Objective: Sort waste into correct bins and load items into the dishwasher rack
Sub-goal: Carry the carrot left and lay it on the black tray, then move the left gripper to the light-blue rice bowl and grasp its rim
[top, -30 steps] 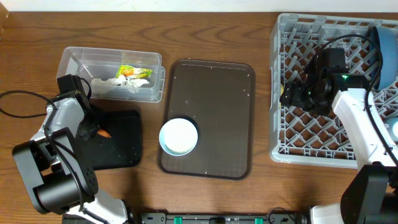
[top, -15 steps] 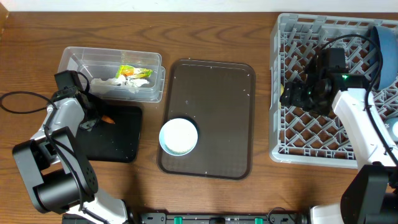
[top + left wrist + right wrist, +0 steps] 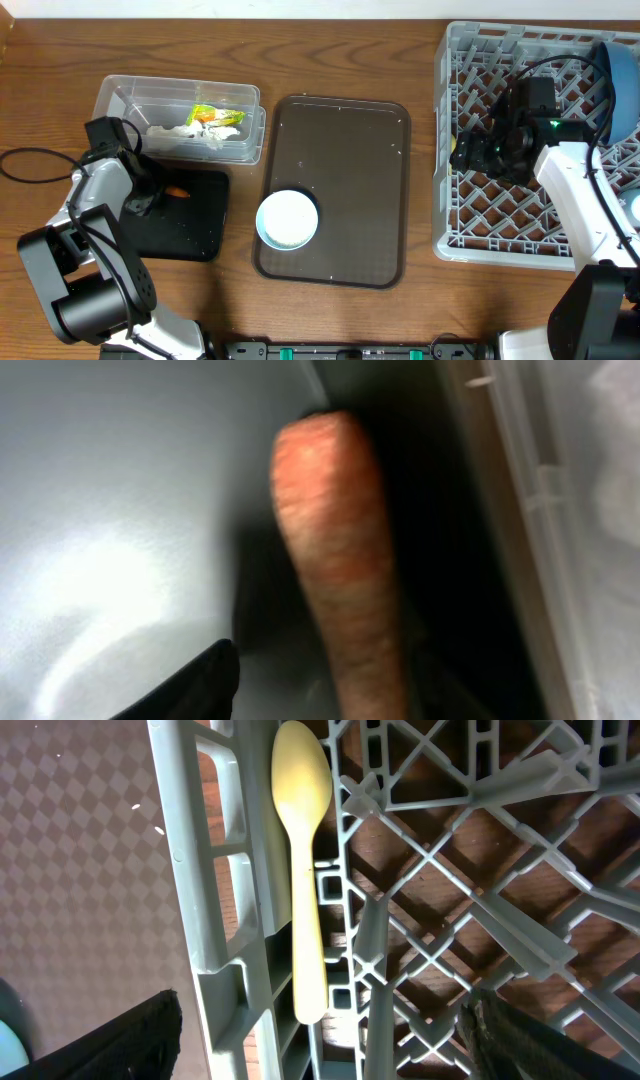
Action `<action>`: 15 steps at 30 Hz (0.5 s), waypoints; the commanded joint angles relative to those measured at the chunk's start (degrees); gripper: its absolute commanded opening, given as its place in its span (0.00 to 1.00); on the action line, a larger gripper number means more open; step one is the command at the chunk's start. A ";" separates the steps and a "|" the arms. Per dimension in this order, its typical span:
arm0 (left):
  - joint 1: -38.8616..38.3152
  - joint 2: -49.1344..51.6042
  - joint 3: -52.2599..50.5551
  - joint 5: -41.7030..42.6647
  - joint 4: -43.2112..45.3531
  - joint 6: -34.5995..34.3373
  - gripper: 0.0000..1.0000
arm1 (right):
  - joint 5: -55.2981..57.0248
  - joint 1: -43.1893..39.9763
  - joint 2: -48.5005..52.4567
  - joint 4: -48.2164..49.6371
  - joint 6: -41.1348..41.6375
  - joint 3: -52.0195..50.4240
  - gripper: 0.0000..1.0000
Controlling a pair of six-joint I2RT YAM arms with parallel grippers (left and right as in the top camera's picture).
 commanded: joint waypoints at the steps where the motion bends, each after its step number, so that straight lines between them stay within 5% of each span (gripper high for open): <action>1: 0.26 -1.90 0.31 -4.11 -2.01 3.82 0.62 | 0.17 0.55 -0.13 0.02 -0.61 -0.04 0.89; 9: -1.64 -14.14 0.42 -4.28 -9.29 8.13 0.63 | 0.17 0.50 -0.13 0.00 -0.61 -0.04 0.89; 15: -11.30 -20.41 0.39 -4.11 -13.11 15.08 0.63 | 0.20 0.50 -0.13 0.04 -0.61 -0.04 0.90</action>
